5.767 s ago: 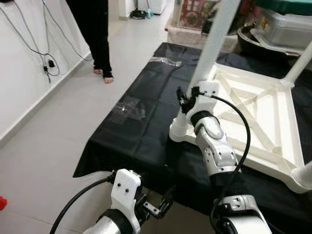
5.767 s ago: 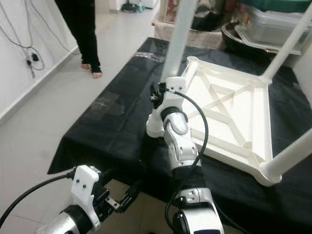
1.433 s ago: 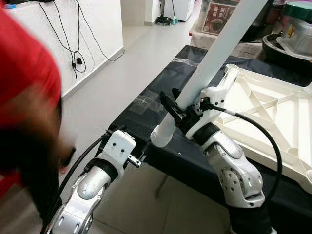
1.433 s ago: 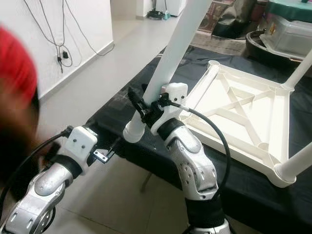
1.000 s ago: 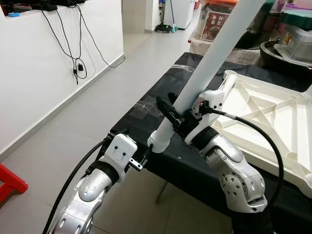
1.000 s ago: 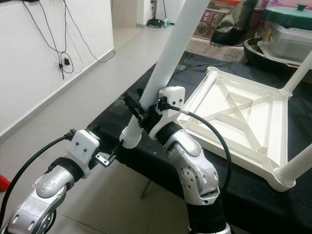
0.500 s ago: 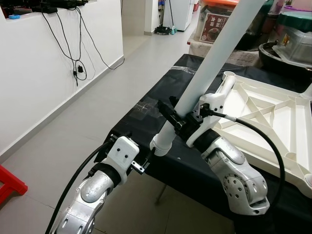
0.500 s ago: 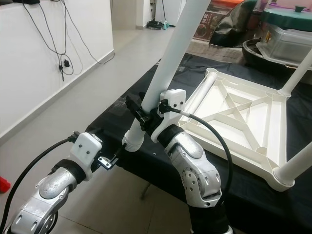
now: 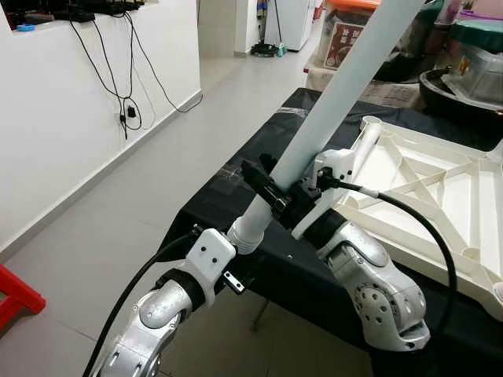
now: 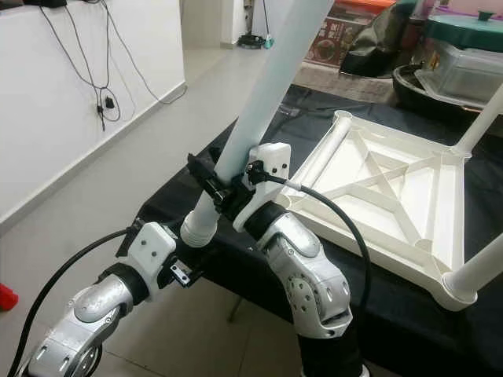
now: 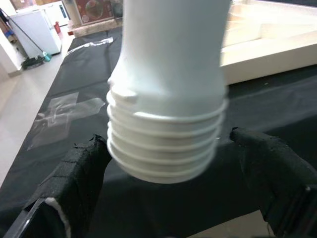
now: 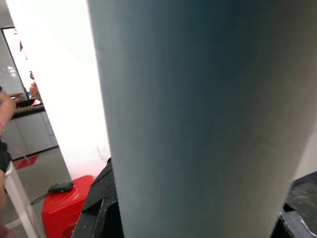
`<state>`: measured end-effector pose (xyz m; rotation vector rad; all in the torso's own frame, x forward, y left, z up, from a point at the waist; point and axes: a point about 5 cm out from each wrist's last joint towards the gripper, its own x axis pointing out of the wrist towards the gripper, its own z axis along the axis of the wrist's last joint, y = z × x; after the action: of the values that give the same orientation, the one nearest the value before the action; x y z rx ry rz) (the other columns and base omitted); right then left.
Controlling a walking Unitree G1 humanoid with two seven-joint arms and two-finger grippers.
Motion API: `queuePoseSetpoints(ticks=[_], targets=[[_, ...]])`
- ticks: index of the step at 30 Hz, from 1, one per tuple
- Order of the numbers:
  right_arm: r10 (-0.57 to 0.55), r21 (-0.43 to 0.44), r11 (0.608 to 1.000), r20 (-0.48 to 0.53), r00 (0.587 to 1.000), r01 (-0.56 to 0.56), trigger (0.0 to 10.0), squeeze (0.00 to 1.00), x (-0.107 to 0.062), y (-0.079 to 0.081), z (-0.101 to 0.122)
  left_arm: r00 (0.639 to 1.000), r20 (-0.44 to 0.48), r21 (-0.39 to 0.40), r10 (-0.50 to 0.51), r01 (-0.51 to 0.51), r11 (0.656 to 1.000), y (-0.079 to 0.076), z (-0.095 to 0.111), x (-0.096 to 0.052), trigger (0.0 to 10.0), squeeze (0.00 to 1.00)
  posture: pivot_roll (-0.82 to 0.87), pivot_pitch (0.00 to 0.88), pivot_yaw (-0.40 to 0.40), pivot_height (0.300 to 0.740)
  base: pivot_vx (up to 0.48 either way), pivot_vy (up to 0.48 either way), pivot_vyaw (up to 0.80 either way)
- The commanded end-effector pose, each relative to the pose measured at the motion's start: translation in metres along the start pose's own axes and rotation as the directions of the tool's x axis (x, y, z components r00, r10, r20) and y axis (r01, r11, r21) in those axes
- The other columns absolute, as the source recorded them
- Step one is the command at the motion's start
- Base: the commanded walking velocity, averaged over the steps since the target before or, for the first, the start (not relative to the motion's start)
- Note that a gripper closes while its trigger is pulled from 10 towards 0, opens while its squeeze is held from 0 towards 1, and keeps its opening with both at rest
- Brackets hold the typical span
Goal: Building children table
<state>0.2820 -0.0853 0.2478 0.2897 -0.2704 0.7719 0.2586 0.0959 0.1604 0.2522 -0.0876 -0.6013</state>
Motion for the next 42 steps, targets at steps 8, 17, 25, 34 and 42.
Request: queuePoseSetpoints(ticks=[8, 17, 25, 34, 42], targets=[[0.096, 0.018, 0.995, -0.029, 0.995, -0.095, 10.0, 0.0, -0.003, 0.014, -0.003, 1.0, -0.007, 0.026, 0.011, -0.011, 1.0, 0.009, -0.004, 0.006, 10.0, 0.0, 0.06, 0.066, -0.068, 0.74, 0.0, 0.0, 0.0], [0.115, 0.016, 0.993, -0.058, 0.992, -0.114, 10.0, 0.0, -0.004, 0.018, -0.009, 0.994, 0.029, -0.027, -0.106, 0.107, 0.994, -0.013, 0.001, 0.018, 10.0, 0.0, 0.06, 0.064, -0.066, 0.74, 0.0, 0.0, 0.0], [0.115, 0.014, 0.993, -0.068, 0.991, -0.114, 10.0, 0.0, -0.006, 0.02, -0.011, 0.988, 0.025, -0.027, -0.152, 0.153, 0.988, -0.022, -0.001, 0.022, 10.0, 0.0, 0.06, 0.065, -0.065, 0.74, 0.0, 0.0, 0.0], [0.13, 0.005, 0.992, -0.084, 0.988, -0.13, 10.0, 0.0, -0.008, 0.022, -0.015, 0.99, 0.022, -0.019, -0.142, 0.142, 0.99, -0.017, -0.002, 0.022, 5.8, 0.0, 0.06, 0.067, -0.063, 0.74, 0.0, 0.0, 0.0], [0.135, -0.015, 0.99, -0.113, 0.984, -0.138, 10.0, 0.0, -0.01, 0.023, -0.02, 0.988, 0.034, -0.01, -0.153, 0.154, 0.988, -0.019, -0.001, 0.02, 0.0, 0.0, 0.06, 0.068, -0.065, 0.74, 0.0, 0.0, 0.0]])
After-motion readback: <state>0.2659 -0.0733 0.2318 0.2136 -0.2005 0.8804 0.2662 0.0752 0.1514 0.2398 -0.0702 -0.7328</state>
